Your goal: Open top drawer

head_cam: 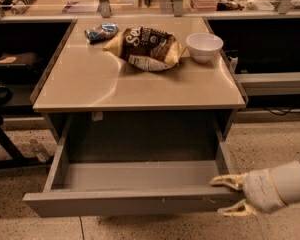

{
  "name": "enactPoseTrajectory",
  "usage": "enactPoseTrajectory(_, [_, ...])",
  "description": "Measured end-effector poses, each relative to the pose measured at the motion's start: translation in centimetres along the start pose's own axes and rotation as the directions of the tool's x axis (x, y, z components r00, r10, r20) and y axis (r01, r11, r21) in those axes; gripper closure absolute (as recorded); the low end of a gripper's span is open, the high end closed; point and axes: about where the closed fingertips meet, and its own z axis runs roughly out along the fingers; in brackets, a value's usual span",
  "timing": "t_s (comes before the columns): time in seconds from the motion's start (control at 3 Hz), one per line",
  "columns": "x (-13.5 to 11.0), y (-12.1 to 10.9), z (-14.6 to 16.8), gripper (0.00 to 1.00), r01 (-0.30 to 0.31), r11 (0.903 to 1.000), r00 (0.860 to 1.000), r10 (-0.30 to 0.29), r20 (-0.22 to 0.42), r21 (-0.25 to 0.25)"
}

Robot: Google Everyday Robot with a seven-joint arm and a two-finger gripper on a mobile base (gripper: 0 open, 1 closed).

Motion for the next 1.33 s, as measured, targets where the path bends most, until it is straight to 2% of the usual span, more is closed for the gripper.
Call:
enactPoseTrajectory(0.33, [-0.74,1.51,-0.3,0.85,0.025,0.9995,1.0,-0.025,0.003,-0.019])
enactPoseTrajectory(0.67, [-0.88,1.48,-0.44,1.0,0.026,0.9995,1.0,-0.026,0.003,-0.019])
enactPoseTrajectory(1.0, [-0.88,1.48,-0.44,0.81,0.026,0.9995,1.0,-0.026,0.003,-0.019])
enactPoseTrajectory(1.33, [-0.88,1.48,-0.43,0.58,0.026,0.9995,1.0,-0.026,0.003,-0.019])
